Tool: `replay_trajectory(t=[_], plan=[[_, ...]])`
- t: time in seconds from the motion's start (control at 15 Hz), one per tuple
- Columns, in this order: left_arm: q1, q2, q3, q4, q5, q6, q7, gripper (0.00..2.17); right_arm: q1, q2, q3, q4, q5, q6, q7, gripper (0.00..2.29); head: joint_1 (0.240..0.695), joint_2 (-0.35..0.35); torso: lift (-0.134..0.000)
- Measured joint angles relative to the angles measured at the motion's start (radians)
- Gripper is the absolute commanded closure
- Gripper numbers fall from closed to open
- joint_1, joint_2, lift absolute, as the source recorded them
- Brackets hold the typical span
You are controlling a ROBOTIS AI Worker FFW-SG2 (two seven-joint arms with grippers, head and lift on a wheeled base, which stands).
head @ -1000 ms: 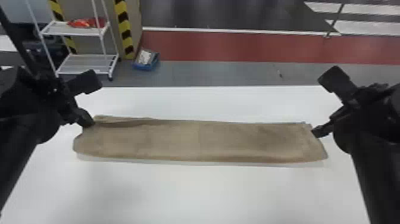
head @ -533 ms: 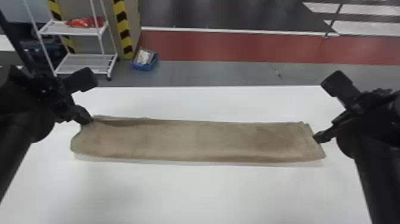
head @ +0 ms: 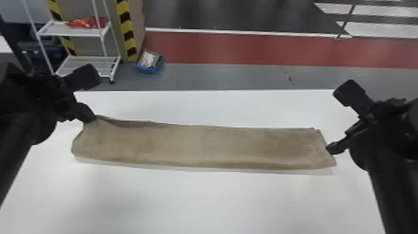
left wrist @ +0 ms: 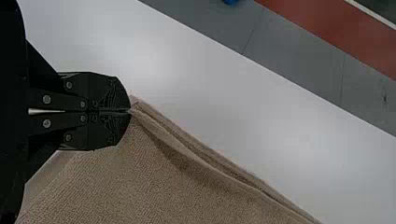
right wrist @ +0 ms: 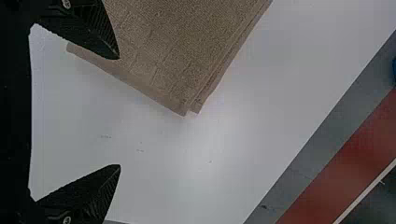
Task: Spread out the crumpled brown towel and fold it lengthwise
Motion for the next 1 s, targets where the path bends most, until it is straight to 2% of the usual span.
replay_trajectory(t=[0.07, 0.13, 0.6, 1.0], plan=[[0.003, -0.005, 0.002, -0.001, 0.002, 0.001, 0.025, 0.17, 0.001, 0.000, 0.000, 0.000, 0.000, -0.003, 0.000, 0.05, 0.695, -0.069, -0.125], [0.011, -0.009, 0.005, -0.004, 0.004, 0.003, 0.040, 0.07, 0.001, 0.000, -0.001, 0.001, 0.000, -0.005, 0.001, 0.05, 0.695, -0.069, -0.125], [0.045, -0.014, 0.032, -0.037, 0.011, 0.013, 0.094, 0.07, 0.001, -0.002, -0.009, 0.002, -0.003, -0.017, 0.004, 0.06, 0.695, -0.065, -0.125], [0.094, -0.004, 0.063, -0.092, 0.049, 0.029, 0.062, 0.08, 0.004, 0.000, -0.017, 0.002, -0.003, -0.024, 0.003, 0.06, 0.695, -0.065, -0.125]])
